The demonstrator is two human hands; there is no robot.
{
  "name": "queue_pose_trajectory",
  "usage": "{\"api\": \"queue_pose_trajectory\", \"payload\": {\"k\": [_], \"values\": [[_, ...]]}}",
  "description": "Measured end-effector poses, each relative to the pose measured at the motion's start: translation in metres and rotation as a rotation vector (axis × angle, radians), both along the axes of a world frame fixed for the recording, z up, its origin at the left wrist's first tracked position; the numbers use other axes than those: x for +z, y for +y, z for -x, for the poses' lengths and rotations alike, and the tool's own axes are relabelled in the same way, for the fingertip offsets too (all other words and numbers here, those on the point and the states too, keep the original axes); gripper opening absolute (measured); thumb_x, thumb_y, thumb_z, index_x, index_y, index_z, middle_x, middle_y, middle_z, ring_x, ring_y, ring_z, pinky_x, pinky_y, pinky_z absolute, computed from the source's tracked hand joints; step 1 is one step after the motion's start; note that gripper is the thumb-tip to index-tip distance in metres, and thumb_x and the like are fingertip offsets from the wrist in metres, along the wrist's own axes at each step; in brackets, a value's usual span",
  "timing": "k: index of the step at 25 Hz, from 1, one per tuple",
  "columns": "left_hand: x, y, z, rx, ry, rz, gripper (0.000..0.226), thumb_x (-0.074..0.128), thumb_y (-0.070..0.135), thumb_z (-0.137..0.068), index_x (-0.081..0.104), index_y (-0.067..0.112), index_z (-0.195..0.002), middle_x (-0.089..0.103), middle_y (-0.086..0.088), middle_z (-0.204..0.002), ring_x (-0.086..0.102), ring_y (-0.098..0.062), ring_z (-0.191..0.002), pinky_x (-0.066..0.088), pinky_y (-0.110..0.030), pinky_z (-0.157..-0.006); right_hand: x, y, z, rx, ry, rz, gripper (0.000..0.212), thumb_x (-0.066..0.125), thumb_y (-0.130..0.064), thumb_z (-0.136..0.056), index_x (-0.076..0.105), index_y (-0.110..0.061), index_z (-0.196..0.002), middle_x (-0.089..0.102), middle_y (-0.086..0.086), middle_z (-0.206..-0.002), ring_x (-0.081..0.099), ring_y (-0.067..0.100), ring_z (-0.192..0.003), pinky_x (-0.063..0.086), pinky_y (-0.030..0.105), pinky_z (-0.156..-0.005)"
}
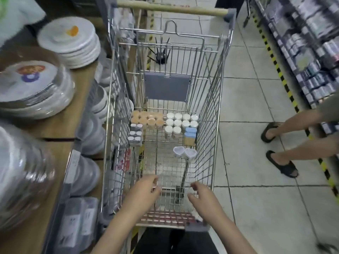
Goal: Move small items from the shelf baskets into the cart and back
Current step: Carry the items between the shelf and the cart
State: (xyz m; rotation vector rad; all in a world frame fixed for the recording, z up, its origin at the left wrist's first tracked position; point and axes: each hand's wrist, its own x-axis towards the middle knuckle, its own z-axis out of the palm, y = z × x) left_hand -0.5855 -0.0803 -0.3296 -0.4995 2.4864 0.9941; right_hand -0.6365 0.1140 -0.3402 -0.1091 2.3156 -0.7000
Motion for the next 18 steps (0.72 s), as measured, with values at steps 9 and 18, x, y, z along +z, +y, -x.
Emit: {"api": "queue_pose_trajectory", "payload": {"k": [9,18], "values": [[-0.154,-0.01,0.104,0.015,-0.209,-0.131,0.047,0.057,0.027,-0.092,0.043,0.021,-0.136,0.056,0.004,-0.127,0.058,-0.011,-0.106,0.052,-0.032,-0.091,-0.124,-0.038,0.09,-0.162,-0.041,-0.143,0.045,0.057,-0.016,-0.092,0.041,-0.007,-0.133,0.049,0.01,-0.131,0.054,0.022,-0.114,0.042,0.027,-0.092],[-0.255,0.008,0.177,0.029,-0.074,-0.128,0.073,0.075,0.025,-0.078,0.037,0.02,-0.14,0.046,0.0,-0.139,0.047,-0.019,-0.124,0.042,-0.036,-0.1,-0.229,-0.052,0.144,-0.074,0.254,-0.322,0.073,0.057,-0.006,-0.085,0.018,-0.007,-0.147,0.023,0.014,-0.148,0.019,0.026,-0.139,0.015,0.032,-0.118]]}}
